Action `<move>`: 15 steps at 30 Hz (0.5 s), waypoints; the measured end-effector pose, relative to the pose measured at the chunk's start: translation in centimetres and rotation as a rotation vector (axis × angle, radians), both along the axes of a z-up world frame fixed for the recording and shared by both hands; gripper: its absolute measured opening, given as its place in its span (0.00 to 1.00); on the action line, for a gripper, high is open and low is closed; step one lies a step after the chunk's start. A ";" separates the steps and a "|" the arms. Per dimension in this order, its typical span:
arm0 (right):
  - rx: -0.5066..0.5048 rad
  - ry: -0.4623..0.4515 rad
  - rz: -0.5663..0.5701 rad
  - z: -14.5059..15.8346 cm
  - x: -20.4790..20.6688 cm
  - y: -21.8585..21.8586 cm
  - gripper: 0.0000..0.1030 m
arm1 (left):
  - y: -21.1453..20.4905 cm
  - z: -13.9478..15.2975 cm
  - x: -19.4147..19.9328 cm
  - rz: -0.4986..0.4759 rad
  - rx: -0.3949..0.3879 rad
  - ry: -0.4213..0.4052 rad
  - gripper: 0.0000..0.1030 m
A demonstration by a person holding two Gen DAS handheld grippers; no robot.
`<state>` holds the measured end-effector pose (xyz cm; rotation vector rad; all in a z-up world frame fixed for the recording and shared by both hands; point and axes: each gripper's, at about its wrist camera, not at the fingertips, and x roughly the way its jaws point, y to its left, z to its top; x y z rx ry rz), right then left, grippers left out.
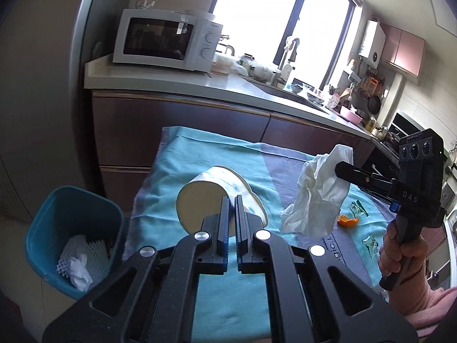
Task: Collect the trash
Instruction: 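Grasp the white paper cup with the left gripper while the right gripper grasps the white tissue, then drop the cup into the teal bin with the left gripper while the right gripper drops the tissue there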
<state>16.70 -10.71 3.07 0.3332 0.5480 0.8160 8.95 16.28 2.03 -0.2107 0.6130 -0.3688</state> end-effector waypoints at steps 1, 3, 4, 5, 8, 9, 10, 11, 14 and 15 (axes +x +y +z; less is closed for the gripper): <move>0.000 0.001 0.020 0.0 0.3 1.0 0.02 | 0.9 0.0 -0.3 0.017 0.000 0.001 0.04; 0.002 0.004 0.056 0.1 0.8 2.9 0.02 | 3.0 -0.1 -1.0 0.054 0.000 0.002 0.04; 0.002 0.007 0.074 0.2 1.2 3.8 0.02 | 3.7 -0.1 -1.1 0.070 -0.001 0.003 0.04; 0.000 0.010 0.094 0.3 1.5 4.8 0.02 | 4.7 -0.2 -1.4 0.091 -0.005 0.004 0.04; -0.006 0.007 0.143 0.4 2.0 7.6 0.02 | 7.7 -0.4 -1.9 0.147 -0.016 0.006 0.04; -0.009 0.007 0.156 0.4 2.1 8.6 0.02 | 8.4 -0.5 -2.1 0.163 -0.018 0.007 0.04; -0.009 0.010 0.170 0.4 2.3 9.3 0.02 | 9.5 -0.6 -2.3 0.184 -0.020 0.009 0.04; -0.009 0.012 0.183 0.4 2.5 10.1 0.02 | 10.3 -0.8 -2.5 0.199 -0.022 0.011 0.04; -0.004 0.020 0.214 0.2 3.2 12.2 0.02 | 12.8 -1.2 -2.7 0.245 -0.026 0.016 0.04; -0.003 0.023 0.224 0.1 3.2 12.7 0.02 | 13.6 -1.3 -2.7 0.260 -0.025 0.018 0.04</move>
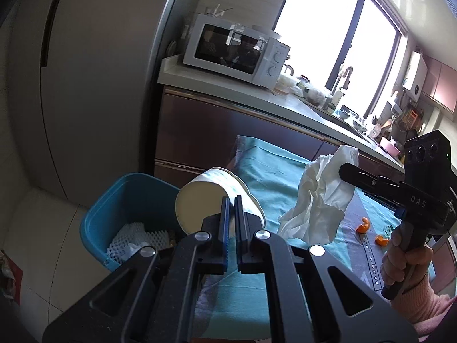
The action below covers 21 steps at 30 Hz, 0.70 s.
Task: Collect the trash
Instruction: 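Drop the cup into the teal bin with the left gripper while the right gripper drops the tissue there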
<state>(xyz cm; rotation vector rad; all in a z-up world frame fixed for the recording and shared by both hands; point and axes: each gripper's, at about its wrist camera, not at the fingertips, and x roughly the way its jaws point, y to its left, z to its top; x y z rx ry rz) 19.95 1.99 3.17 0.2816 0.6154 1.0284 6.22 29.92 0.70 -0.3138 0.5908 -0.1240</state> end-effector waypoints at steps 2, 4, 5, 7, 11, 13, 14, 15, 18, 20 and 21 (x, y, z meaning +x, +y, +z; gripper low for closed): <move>-0.001 0.005 0.015 -0.2 0.3 1.1 0.02 | 1.5 -0.3 -0.1 0.033 0.001 0.007 0.04; -0.007 0.010 0.030 -0.3 0.6 2.4 0.02 | 2.5 -0.6 0.1 0.057 -0.003 0.016 0.04; -0.011 0.013 0.036 -0.5 0.7 3.0 0.02 | 3.1 -0.8 0.1 0.072 -0.002 0.021 0.04; -0.020 0.017 0.048 -0.7 1.0 4.2 0.02 | 4.2 -1.4 0.2 0.095 -0.003 0.036 0.03; -0.040 0.034 0.069 -1.3 1.4 6.5 0.02 | 5.7 -2.9 1.0 0.131 -0.012 0.075 0.03; -0.056 0.042 0.074 -1.6 1.6 7.5 0.02 | 6.4 -3.7 1.3 0.142 -0.019 0.093 0.03; -0.065 0.047 0.077 -1.7 1.8 8.0 0.02 | 6.3 -3.9 1.5 0.147 -0.018 0.099 0.03; -0.075 0.049 0.077 -1.9 2.0 8.4 0.02 | 6.5 -4.2 1.6 0.151 -0.018 0.105 0.03; -0.094 0.069 0.084 -2.4 2.5 9.7 0.02 | 7.2 -5.3 2.0 0.162 -0.022 0.125 0.03; -0.109 0.080 0.087 -2.8 2.8 10.5 0.02 | 7.3 -6.0 2.3 0.168 -0.021 0.138 0.03; -0.116 0.085 0.088 -3.0 3.1 10.8 0.02 | 7.4 -6.4 2.6 0.173 -0.020 0.146 0.03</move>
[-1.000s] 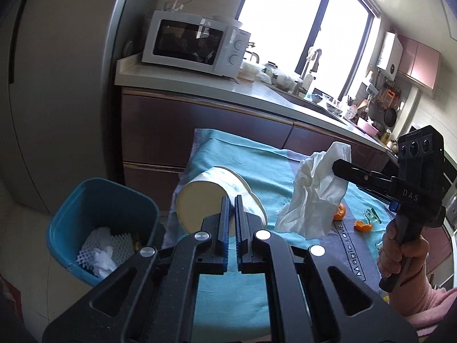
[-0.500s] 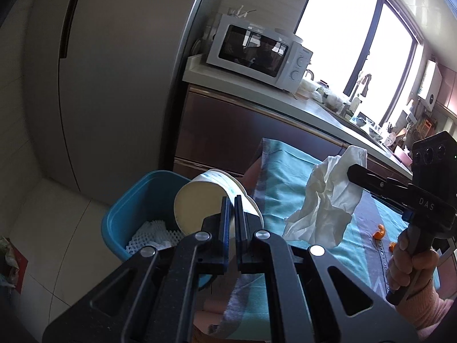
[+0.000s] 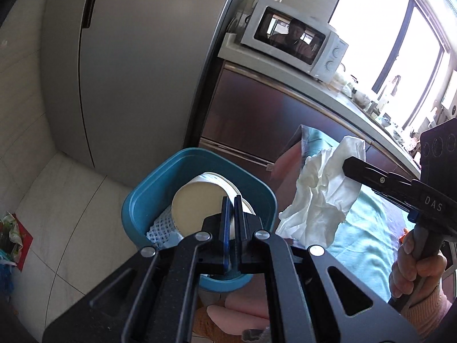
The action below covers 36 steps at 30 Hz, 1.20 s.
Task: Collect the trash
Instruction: 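Drop the cup into the teal bin with the left gripper while the right gripper drops the tissue there, then move both grippers back over the table toward the orange peels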
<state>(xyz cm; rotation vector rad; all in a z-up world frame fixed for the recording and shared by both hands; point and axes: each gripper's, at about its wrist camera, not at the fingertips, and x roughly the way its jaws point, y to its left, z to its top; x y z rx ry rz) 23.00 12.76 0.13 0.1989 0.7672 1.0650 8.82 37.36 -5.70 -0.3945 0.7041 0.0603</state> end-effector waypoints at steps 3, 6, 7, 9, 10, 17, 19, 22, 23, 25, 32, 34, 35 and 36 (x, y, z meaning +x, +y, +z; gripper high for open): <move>-0.035 0.018 0.006 -0.7 0.3 0.8 0.02 | 0.0 -1.0 0.5 0.009 0.001 0.021 0.03; -0.068 0.034 -0.003 -1.8 0.8 1.5 0.02 | 0.1 -2.2 1.2 0.014 -0.008 0.045 0.03; -0.077 0.039 -0.006 -2.1 1.0 1.7 0.02 | 0.0 -2.6 1.5 0.015 -0.010 0.052 0.03; -0.097 0.050 -0.016 -2.6 1.3 2.2 0.02 | -0.1 -3.4 2.2 0.018 -0.017 0.069 0.03; -0.105 0.055 -0.019 -2.9 1.5 2.4 0.02 | -0.2 -3.8 2.5 0.019 -0.014 0.077 0.03; -0.179 0.073 -0.043 -4.4 2.1 3.4 0.06 | -1.1 -6.4 5.4 0.008 -0.047 0.117 0.03; -0.197 0.086 -0.051 -4.8 2.4 3.6 0.10 | -1.4 -7.3 6.3 0.003 -0.066 0.134 0.05; -0.210 0.091 -0.054 -5.3 2.4 3.5 0.14 | -1.2 -9.0 7.2 0.002 -0.117 0.156 0.07; -0.213 0.092 -0.057 -5.4 2.4 3.4 0.14 | -1.2 -9.3 7.4 0.005 -0.126 0.159 0.07; -0.209 0.094 -0.057 -5.5 2.4 3.2 0.16 | -1.3 -9.5 7.5 0.015 -0.133 0.153 0.07; -0.173 0.079 -0.056 -4.6 1.9 1.6 0.17 | -3.1 -7.1 5.9 0.003 -0.066 0.081 0.24; -0.153 0.064 -0.054 -3.9 1.2 0.5 0.18 | -4.1 -5.9 5.4 -0.018 -0.042 0.049 0.29; -0.144 0.052 -0.055 -3.5 0.8 -0.2 0.21 | -4.9 -5.1 5.1 -0.036 -0.034 0.028 0.31; -0.136 0.041 -0.057 -3.2 0.4 -0.9 0.23 | -5.5 -4.5 4.8 -0.051 -0.024 0.010 0.34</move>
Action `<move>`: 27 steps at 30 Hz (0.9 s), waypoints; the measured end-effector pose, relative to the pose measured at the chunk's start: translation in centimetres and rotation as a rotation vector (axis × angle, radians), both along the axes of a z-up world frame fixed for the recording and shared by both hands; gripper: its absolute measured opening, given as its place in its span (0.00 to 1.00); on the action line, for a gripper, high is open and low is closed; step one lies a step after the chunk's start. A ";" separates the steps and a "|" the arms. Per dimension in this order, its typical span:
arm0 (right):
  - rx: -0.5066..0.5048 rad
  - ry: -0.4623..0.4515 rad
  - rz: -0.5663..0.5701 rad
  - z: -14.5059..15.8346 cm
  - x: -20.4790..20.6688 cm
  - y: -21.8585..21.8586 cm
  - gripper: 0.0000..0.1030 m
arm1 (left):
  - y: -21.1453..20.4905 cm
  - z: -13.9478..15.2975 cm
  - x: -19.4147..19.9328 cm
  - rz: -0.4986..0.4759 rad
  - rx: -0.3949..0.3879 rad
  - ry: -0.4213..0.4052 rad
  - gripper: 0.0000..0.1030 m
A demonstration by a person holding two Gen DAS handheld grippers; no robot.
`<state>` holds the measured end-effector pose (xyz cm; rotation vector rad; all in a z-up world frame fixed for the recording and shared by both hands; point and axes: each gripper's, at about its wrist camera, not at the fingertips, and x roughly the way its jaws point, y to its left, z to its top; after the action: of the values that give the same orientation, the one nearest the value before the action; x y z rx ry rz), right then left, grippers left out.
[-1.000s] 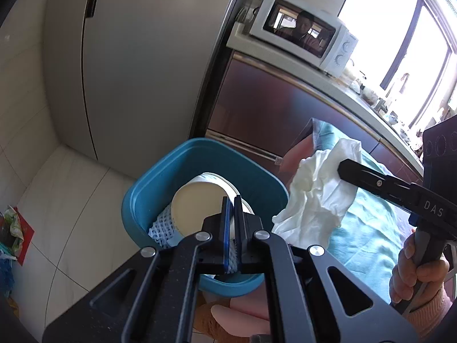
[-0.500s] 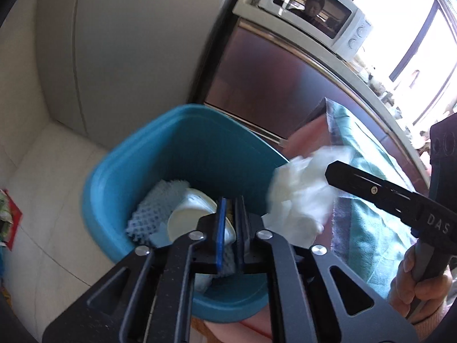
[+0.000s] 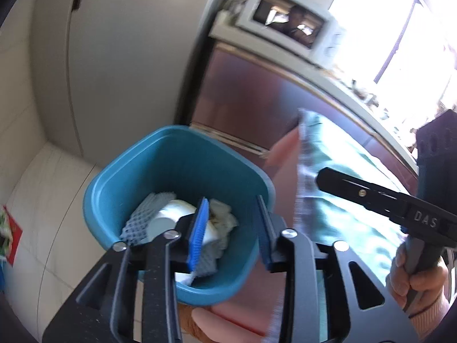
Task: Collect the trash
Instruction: 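Move both grippers back over the table toward the orange peels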
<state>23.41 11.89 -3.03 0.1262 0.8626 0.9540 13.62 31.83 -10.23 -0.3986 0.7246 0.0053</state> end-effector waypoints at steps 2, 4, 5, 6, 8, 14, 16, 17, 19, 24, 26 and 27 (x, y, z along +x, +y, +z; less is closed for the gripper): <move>0.014 -0.022 -0.005 0.7 -1.0 -1.8 0.25 | -1.7 1.2 -0.5 -0.045 0.017 -0.038 0.39; 0.020 -0.050 -0.020 1.4 -2.0 -4.1 0.26 | -3.7 2.1 -0.8 -0.099 0.024 -0.073 0.46; 0.019 -0.058 -0.036 1.6 -2.4 -5.3 0.29 | -5.1 2.6 -0.8 -0.138 0.023 -0.090 0.47; 0.022 -0.068 -0.053 1.8 -2.9 -6.8 0.31 | -6.2 2.8 -0.8 -0.173 0.021 -0.103 0.48; 0.028 -0.075 -0.102 2.0 -3.8 -10.0 0.32 | -8.9 3.3 -0.6 -0.244 0.019 -0.119 0.49; 0.005 -0.083 -0.319 1.5 -6.4 -20.8 0.33 | -17.7 3.1 1.0 -0.460 0.008 -0.107 0.50; -0.013 -0.084 -0.404 1.2 -7.3 -24.0 0.33 | -20.8 3.0 1.1 -0.524 0.014 -0.102 0.50; -0.019 -0.080 -0.448 0.9 -7.9 -25.9 0.33 | -22.4 3.0 1.0 -0.554 0.017 -0.100 0.50; -0.014 -0.063 -0.525 0.5 -9.0 -29.3 0.33 | -25.1 3.0 1.4 -0.609 0.026 -0.095 0.52; -0.026 -0.042 -0.699 -0.7 -11.1 -36.2 0.33 | -31.4 2.9 2.4 -0.707 0.069 -0.073 0.54; -0.027 -0.035 -0.753 -1.3 -11.4 -38.2 0.33 | -33.8 2.6 2.9 -0.742 0.089 -0.062 0.55; -0.026 -0.033 -0.780 -1.5 -11.7 -39.4 0.33 | -35.1 2.5 3.2 -0.751 0.103 -0.057 0.55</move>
<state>11.76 -27.46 -4.51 0.3910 0.7048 0.2129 16.79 -3.26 -7.77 -0.0097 0.7785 -0.6713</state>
